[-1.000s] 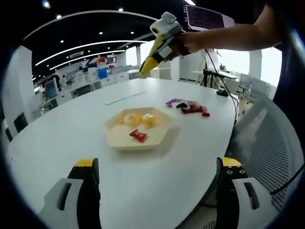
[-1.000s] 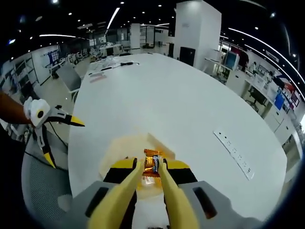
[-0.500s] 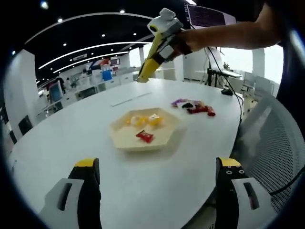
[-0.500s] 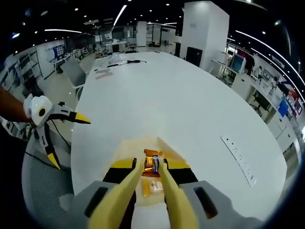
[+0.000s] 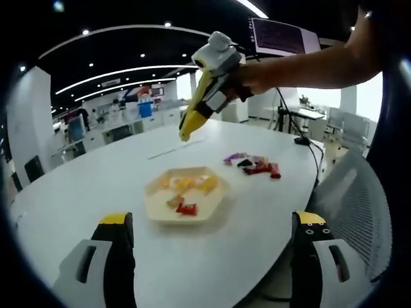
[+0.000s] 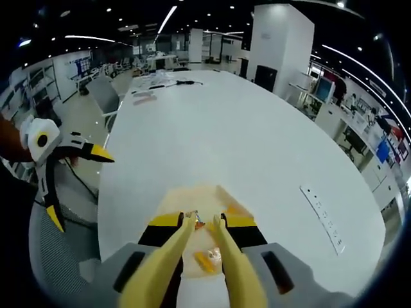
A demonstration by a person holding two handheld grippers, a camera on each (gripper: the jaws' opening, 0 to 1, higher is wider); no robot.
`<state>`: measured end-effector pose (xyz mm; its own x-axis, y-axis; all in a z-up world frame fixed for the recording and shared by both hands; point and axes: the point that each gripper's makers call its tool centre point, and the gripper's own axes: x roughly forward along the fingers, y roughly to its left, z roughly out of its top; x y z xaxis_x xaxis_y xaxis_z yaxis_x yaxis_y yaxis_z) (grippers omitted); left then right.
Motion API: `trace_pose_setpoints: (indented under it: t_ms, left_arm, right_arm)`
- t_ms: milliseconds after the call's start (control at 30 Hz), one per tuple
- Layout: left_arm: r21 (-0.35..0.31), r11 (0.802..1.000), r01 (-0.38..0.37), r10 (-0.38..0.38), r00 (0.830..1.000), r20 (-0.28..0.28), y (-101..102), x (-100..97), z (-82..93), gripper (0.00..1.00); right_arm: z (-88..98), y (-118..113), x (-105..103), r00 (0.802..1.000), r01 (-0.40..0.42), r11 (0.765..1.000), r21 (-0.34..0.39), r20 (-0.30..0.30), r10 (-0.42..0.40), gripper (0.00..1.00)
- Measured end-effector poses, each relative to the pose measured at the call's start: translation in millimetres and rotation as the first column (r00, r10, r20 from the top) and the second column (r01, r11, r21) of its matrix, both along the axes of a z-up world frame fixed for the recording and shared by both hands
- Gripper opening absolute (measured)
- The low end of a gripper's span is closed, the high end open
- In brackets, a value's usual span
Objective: Place the target food into the container with the food tongs after gripping and lifting it, then release it inside without dropping or visibly crushing the food.
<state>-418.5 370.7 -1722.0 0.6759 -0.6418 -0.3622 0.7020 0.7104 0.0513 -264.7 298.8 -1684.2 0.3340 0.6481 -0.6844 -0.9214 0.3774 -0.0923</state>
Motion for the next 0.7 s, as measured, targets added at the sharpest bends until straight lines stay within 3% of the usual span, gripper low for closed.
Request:
trace_pose_setpoints:
  t_ms: [100,200,233,367,700]
  left_arm:
    - [0.052,0.999,0.015,-0.014,1.0,-0.019,-1.7,-2.7,-14.8,0.99]
    - [0.052,0.998,0.034,-0.034,0.999,0.013,-3.6,-5.8,-10.3,0.99]
    - [0.017,0.996,0.086,-0.087,0.996,0.028,-12.1,-11.6,-4.5,0.99]
    - [0.013,0.989,0.146,-0.145,0.987,-0.061,-20.7,-22.7,-17.6,1.0]
    - [-0.031,0.991,0.134,-0.135,0.989,-0.067,-17.8,-18.7,-14.9,1.0]
  right_arm:
    - [1.1,-2.8,1.0,1.0,0.001,1.0,0.003,0.003,-0.001,0.23]
    - [3.3,-6.7,0.6,1.0,0.001,1.0,0.011,0.002,-0.001,0.23]
    - [4.1,-7.5,0.6,1.0,0.0,1.0,0.013,0.004,0.0,0.24]
    - [8.6,-13.3,0.9,1.0,0.002,0.999,0.034,0.012,-0.003,0.24]
    - [9.8,-39.8,2.9,0.999,0.014,0.998,0.056,0.037,-0.016,0.25]
